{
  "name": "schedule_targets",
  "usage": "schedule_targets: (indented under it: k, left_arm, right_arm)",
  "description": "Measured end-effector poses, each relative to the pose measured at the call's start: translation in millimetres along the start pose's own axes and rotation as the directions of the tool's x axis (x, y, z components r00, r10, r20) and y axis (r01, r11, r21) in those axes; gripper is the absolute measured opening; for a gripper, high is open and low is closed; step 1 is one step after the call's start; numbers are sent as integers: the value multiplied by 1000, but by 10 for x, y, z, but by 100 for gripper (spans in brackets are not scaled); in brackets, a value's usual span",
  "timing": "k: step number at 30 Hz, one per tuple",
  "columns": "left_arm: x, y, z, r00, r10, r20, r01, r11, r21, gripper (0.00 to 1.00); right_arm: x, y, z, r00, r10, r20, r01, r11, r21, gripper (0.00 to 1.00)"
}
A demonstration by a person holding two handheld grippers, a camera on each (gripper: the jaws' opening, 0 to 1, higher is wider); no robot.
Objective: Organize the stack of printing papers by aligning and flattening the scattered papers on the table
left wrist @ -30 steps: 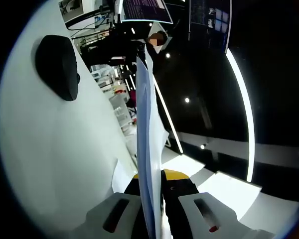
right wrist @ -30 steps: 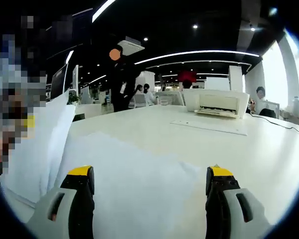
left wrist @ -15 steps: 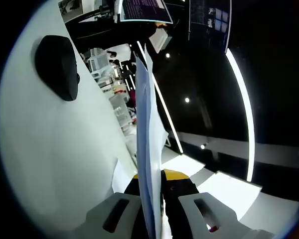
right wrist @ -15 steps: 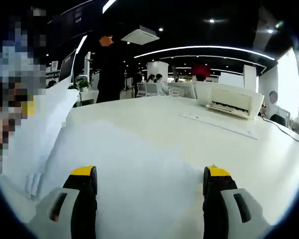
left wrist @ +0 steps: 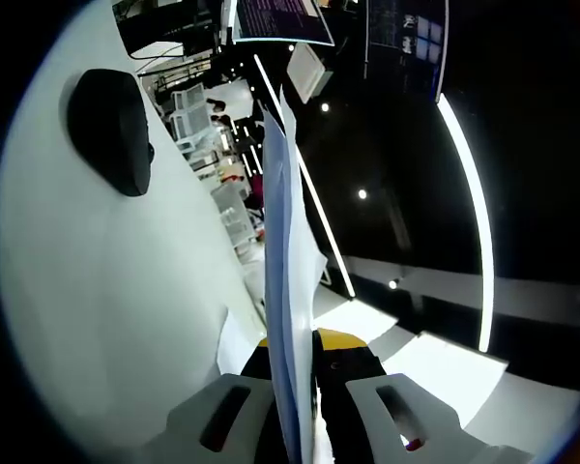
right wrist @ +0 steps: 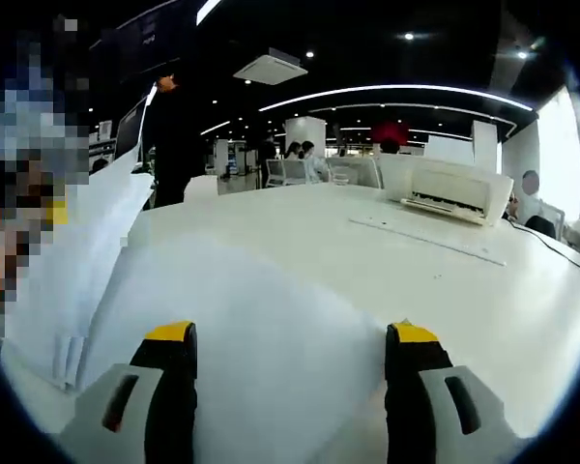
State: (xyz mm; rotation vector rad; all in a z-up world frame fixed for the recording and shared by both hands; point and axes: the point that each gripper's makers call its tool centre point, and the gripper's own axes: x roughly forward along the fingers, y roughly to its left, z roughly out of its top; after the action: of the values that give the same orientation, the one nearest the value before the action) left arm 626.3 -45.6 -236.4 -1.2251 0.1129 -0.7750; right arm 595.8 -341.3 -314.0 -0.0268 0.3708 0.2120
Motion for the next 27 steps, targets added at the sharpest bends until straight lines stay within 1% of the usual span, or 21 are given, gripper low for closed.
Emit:
schedule_targets:
  k: [3, 7, 11, 13, 14, 15, 16, 19, 23, 25, 27]
  left_arm:
    - [-5, -13, -8, 1000, 0, 1, 0, 1000, 1, 6]
    - [-10, -25, -16, 1000, 0, 1, 0, 1000, 0, 6]
    - [-5, -19, -17, 1000, 1, -1, -1, 1000, -2, 6]
    - [-2, -10, -12, 1000, 2, -2, -2, 1000, -1, 6]
    - [-1, -9, -13, 1000, 2, -3, -2, 1000, -2, 6]
    - [0, -6, -11, 1000, 2, -3, -2, 1000, -2, 6]
    - [0, -6, -10, 1000, 1, -3, -1, 1000, -3, 6]
    - [2, -5, -7, 1000, 1, -2, -1, 1000, -3, 6]
    - [6, -9, -9, 1000, 1, -1, -1, 1000, -2, 6]
    - [5, -13, -12, 1000, 1, -1, -1, 1000, 0, 6]
    - [3, -13, -10, 1000, 1, -1, -1, 1000, -1, 6]
  right_arm:
    - [22, -30, 4, 1000, 2, -3, -2, 1000, 0, 73]
    - [54, -126, 16, 1000, 2, -12, -2, 1000, 4, 77]
    - [72, -190, 39, 1000, 9, 0, -9, 1000, 7, 79]
    - [92, -259, 59, 1000, 3, 8, -3, 1000, 20, 79]
    - [118, -296, 56, 1000, 1, 3, -1, 1000, 22, 79]
    - [133, -345, 54, 1000, -12, -5, 12, 1000, -17, 77]
    - [130, -304, 49, 1000, -6, -2, 6, 1000, 9, 77]
    - [108, -282, 49, 1000, -10, -5, 10, 1000, 2, 77]
    - [92, -257, 52, 1000, -9, -2, 9, 1000, 0, 73]
    - [82, -235, 51, 1000, -1, -1, 1, 1000, -2, 69]
    - [74, -207, 67, 1000, 15, 7, -15, 1000, -13, 63]
